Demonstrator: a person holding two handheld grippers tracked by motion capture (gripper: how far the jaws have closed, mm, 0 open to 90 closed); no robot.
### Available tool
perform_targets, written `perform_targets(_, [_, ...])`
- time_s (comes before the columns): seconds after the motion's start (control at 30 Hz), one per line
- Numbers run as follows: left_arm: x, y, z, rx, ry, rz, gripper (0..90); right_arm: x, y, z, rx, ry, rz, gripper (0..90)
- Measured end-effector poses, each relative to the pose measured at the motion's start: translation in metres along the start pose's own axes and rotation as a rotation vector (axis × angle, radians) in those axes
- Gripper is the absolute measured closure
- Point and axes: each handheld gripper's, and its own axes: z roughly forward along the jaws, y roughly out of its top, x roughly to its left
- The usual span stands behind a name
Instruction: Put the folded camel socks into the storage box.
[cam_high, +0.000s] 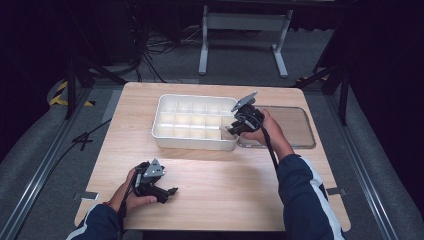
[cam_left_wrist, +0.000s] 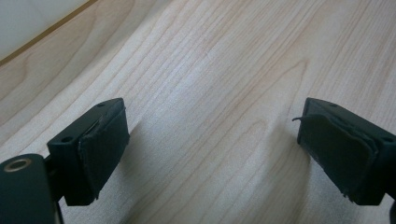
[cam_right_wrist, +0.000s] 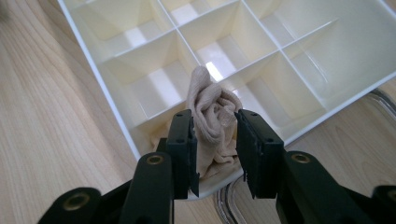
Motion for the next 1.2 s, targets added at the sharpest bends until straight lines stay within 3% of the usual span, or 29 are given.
perform_targets(0.57, [0.0,0.0,0.0,0.003,0.001,0.004,9.1,0.012,-0.007,-0.017,-0.072,-0.052,-0.008,52.9])
perform_targets(0.87, [0.0,0.0,0.0,0.003,0.0,0.004,9.1,0.021,-0.013,-0.034,-0.117,-0.11,-0.01,41.9])
perform_targets(1.2, [0.0,0.0,0.0,0.003,0.0,0.004,9.1,0.025,-0.03,-0.048,-0.117,-0.144,-0.03,36.3])
